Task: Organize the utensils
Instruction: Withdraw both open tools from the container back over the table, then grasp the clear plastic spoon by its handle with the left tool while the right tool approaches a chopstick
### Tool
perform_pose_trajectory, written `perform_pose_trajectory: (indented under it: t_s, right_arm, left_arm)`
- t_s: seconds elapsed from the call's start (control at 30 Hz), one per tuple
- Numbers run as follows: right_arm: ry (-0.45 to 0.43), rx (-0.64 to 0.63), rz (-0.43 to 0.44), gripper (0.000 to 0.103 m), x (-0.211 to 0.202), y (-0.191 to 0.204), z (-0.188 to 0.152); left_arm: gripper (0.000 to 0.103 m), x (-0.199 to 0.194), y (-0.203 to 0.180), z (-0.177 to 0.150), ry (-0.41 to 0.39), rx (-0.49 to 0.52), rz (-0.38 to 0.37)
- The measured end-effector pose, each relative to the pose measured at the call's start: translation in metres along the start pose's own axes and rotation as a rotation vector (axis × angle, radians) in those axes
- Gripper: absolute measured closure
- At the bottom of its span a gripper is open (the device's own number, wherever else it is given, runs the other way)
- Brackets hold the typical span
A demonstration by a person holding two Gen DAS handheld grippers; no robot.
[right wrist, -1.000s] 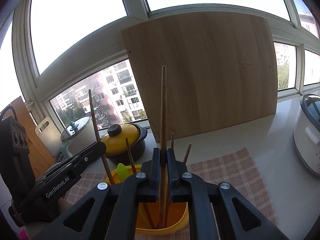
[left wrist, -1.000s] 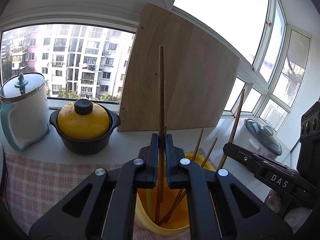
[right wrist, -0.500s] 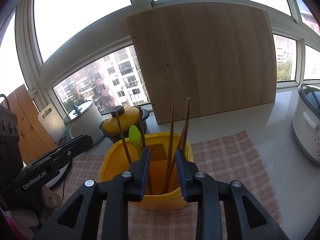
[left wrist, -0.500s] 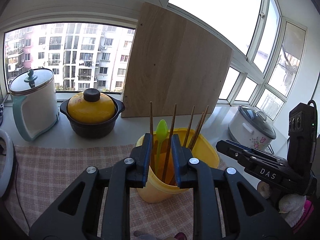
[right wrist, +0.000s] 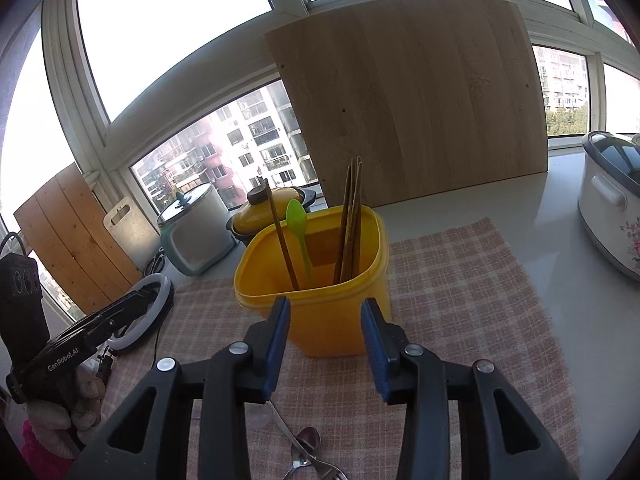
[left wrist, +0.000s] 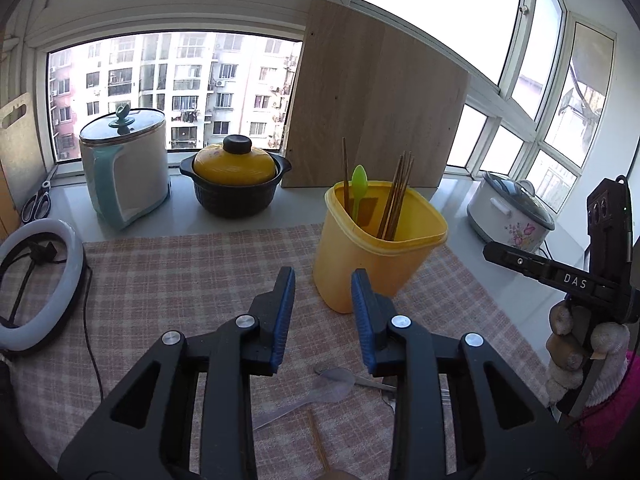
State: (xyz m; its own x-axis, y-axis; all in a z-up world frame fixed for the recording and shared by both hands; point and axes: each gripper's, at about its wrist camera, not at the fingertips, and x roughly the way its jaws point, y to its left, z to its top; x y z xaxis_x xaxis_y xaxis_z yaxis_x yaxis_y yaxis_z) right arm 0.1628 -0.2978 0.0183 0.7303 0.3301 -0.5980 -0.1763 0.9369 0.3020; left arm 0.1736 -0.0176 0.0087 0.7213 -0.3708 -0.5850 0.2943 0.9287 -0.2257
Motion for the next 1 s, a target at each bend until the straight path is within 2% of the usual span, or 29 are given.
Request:
perform_pose_trajectory:
  t_s: [0.1, 0.23, 0.73, 1.0]
  right_arm:
    - [0.012, 0.008, 0.009, 0.059, -0.011, -0.003, -0.014]
    - [0.031, 0.001, 0.025, 0.048, -0.022, -0.005, -0.033]
    - [0.248, -0.059, 0.082, 0.048, -0.017, 0.010, -0.095]
    - [0.323, -0.076, 0.099, 0.048, 0.001, 0.018, -0.109]
  left_arm:
    - [0.075, -0.009, 0.002, -0.020, 0.043, 0.022, 0.006]
    - [0.075, -0.017, 0.003, -0.047, 0.111, 0.033, 0.002]
    - [0.075, -0.018, -0.017, -0.129, 0.331, 0.051, -0.043]
    - [0.075, -0.009, -0.024, -0.149, 0.384, 0.065, -0.036]
